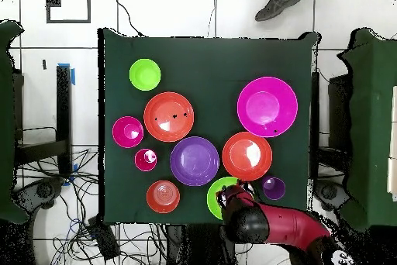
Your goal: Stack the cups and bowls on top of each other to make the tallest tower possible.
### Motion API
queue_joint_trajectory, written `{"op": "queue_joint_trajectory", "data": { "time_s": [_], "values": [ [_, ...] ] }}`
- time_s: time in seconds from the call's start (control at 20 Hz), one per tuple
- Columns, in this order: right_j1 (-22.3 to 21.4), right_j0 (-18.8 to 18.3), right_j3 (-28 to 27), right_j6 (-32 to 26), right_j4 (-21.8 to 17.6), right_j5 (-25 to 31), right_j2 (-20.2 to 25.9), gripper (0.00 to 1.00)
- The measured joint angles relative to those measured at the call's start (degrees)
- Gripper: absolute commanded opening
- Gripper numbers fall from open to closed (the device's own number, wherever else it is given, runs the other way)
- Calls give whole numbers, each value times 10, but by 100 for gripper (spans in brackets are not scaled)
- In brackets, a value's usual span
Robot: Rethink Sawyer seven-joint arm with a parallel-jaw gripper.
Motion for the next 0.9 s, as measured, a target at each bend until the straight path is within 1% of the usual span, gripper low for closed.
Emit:
{"op": "queue_joint_trajectory", "data": {
  "time_s": [0.45,0.75,0.9],
  "values": [
    [-41,21,24,0,15,0,0,100],
    [-43,32,32,4,20,0,0,100],
    [-43,44,38,19,21,0,0,100]
  ]
}}
